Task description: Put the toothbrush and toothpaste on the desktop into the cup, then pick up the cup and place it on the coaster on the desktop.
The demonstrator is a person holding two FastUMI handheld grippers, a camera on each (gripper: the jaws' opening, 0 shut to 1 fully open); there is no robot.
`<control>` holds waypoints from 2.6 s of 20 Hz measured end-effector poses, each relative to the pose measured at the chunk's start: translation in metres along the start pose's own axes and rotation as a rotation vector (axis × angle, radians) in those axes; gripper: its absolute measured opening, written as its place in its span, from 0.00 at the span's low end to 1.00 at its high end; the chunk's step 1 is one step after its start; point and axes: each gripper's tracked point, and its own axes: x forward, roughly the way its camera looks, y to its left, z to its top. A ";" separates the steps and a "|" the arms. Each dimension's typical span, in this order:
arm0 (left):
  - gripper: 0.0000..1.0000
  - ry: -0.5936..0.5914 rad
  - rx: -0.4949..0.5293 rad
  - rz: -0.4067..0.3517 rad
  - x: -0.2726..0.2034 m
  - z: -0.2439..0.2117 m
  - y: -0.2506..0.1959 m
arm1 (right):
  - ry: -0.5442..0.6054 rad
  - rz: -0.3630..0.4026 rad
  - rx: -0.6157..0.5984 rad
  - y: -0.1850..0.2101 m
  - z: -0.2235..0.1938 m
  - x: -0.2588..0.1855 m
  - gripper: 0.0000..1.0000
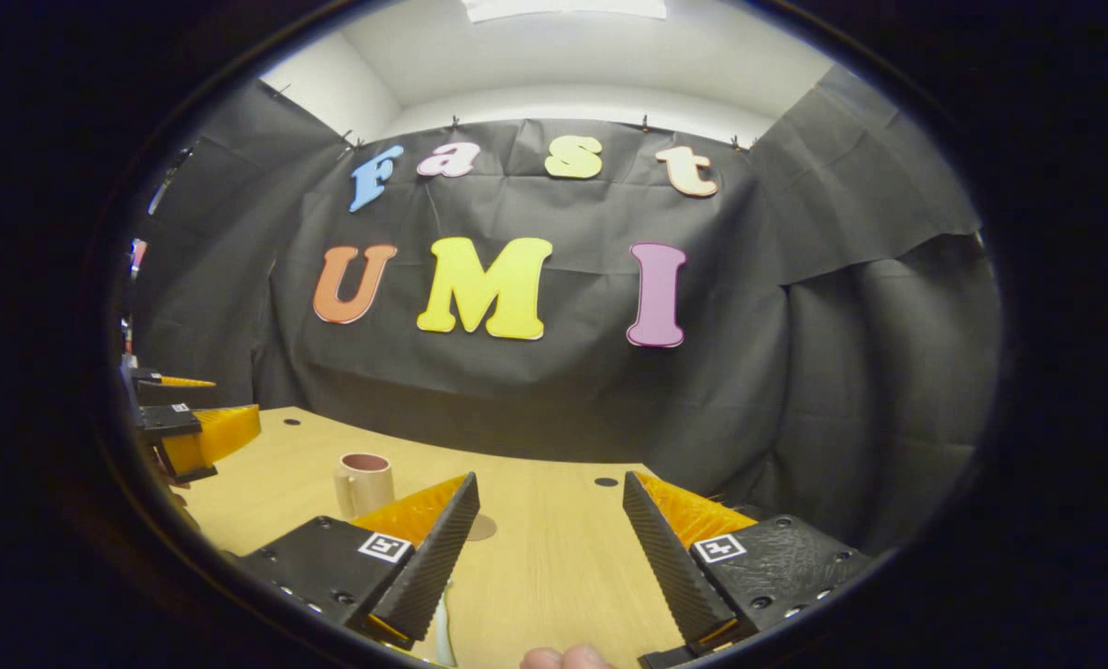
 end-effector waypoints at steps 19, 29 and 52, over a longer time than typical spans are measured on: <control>0.99 0.054 0.003 -0.005 -0.007 -0.015 -0.007 | 0.099 0.069 0.012 -0.001 0.004 -0.003 0.94; 0.99 0.091 -0.020 -0.029 -0.005 -0.027 -0.010 | 0.140 0.076 0.045 0.002 -0.017 -0.003 0.96; 0.95 0.644 -0.057 -0.084 -0.023 -0.180 -0.030 | 0.261 0.118 0.051 0.020 -0.077 0.004 0.95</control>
